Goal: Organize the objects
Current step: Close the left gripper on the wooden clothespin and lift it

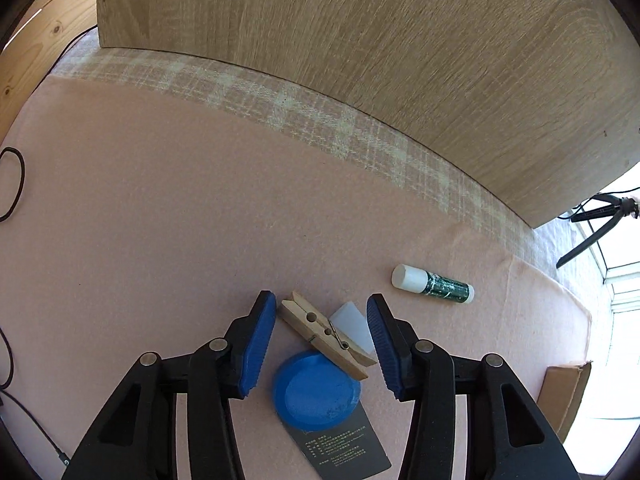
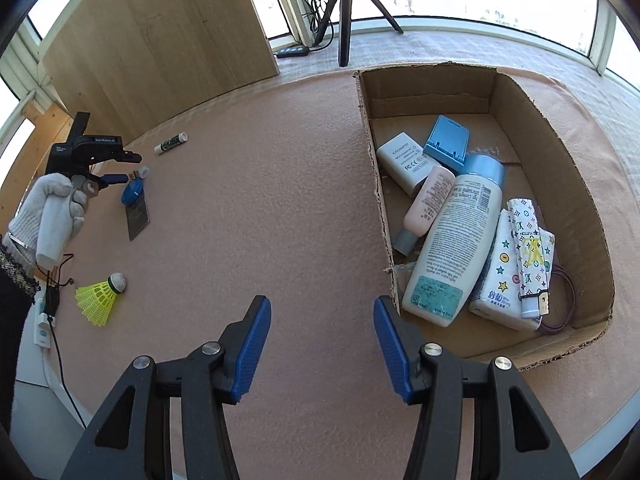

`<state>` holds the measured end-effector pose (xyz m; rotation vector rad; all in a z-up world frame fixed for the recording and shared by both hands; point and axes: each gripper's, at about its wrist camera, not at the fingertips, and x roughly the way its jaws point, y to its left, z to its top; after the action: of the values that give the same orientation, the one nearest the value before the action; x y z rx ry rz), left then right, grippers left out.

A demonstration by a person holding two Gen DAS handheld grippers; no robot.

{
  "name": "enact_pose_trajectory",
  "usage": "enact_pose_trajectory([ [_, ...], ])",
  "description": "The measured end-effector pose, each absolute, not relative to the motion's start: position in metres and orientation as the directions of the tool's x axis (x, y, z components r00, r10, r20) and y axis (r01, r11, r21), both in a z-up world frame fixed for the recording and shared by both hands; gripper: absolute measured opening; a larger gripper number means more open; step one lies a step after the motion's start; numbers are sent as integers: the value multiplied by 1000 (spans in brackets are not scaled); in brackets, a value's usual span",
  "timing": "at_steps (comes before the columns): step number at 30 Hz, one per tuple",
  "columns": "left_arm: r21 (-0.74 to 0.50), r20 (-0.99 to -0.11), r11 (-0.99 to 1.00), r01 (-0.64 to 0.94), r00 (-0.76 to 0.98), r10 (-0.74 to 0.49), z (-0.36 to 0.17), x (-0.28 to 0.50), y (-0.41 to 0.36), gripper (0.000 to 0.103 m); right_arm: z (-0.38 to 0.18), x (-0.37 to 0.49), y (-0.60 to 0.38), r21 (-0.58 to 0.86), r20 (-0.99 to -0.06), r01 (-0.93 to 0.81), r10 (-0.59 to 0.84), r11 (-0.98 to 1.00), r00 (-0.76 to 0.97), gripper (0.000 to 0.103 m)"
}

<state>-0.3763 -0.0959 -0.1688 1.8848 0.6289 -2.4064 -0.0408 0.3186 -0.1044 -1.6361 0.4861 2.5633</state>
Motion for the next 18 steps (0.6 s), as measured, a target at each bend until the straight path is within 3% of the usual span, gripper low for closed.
enact_pose_trajectory([
  [4, -318, -923, -921, 225, -295, 247, -173, -368, -79, 28, -104, -45, 316, 234, -891, -204, -126, -951, -436, 50],
  [7, -342, -913, -919, 197, -301, 275, -174, -360, -63, 24, -105, -49, 313, 237, -892, -188, -137, -953, -431, 50],
  [18, -360, -895, -932, 47, -300, 331, -176, -293, 14, 20, -105, -59, 302, 260, -883, -140, -176, -956, -434, 50],
])
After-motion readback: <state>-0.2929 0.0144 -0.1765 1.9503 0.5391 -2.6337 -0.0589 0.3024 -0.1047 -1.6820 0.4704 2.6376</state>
